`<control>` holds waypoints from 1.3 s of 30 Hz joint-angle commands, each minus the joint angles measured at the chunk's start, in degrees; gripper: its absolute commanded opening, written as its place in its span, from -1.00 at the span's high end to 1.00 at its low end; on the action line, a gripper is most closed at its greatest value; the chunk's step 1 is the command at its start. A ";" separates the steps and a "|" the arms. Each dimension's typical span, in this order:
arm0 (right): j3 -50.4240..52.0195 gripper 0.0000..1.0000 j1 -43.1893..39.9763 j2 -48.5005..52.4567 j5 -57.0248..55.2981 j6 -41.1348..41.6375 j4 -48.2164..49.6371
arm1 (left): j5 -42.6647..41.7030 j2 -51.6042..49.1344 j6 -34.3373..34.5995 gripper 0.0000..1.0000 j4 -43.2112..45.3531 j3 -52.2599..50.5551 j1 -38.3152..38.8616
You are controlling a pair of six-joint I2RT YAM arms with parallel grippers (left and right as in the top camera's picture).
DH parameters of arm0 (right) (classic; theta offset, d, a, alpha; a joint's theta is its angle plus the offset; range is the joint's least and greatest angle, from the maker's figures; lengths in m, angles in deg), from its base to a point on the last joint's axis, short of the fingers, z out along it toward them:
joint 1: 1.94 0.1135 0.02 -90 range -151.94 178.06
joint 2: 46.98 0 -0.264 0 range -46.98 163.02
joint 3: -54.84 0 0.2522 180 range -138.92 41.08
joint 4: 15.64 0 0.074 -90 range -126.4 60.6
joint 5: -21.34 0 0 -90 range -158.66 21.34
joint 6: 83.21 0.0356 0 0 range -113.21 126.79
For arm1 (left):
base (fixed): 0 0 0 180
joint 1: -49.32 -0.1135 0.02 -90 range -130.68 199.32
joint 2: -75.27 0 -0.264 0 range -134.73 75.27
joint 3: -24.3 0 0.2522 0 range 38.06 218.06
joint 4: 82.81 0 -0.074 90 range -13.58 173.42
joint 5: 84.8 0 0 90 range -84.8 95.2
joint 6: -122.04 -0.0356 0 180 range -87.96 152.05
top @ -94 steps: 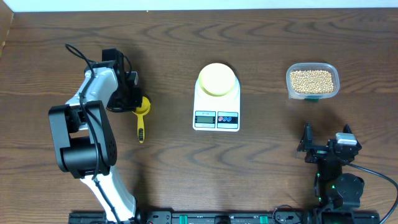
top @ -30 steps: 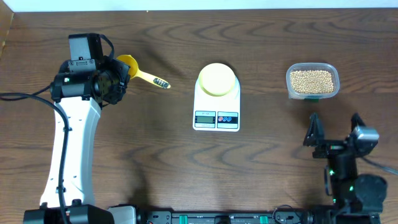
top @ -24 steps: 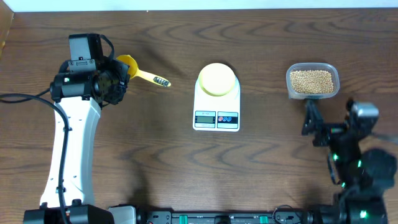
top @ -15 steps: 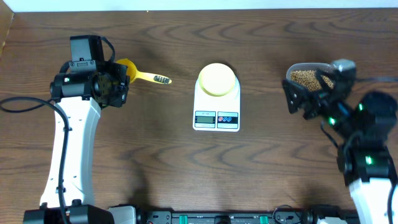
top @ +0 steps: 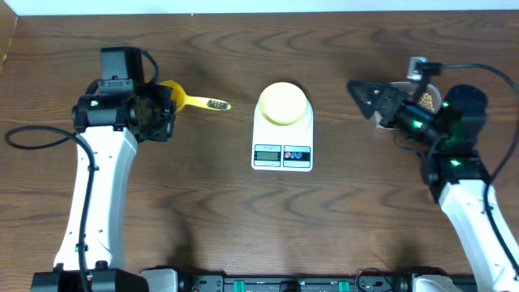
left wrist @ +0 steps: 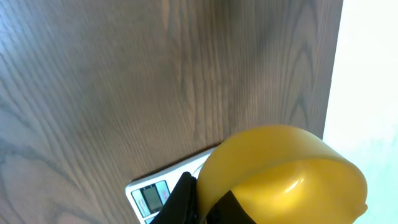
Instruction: Scoop item into bowl and weigh 50g on scale
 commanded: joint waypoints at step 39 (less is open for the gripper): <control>-1.01 -0.80 26.36 4.35 -18.84 12.24 7.61 | -1.75 0.35 29.42 0.85 4.70 0.96 25.83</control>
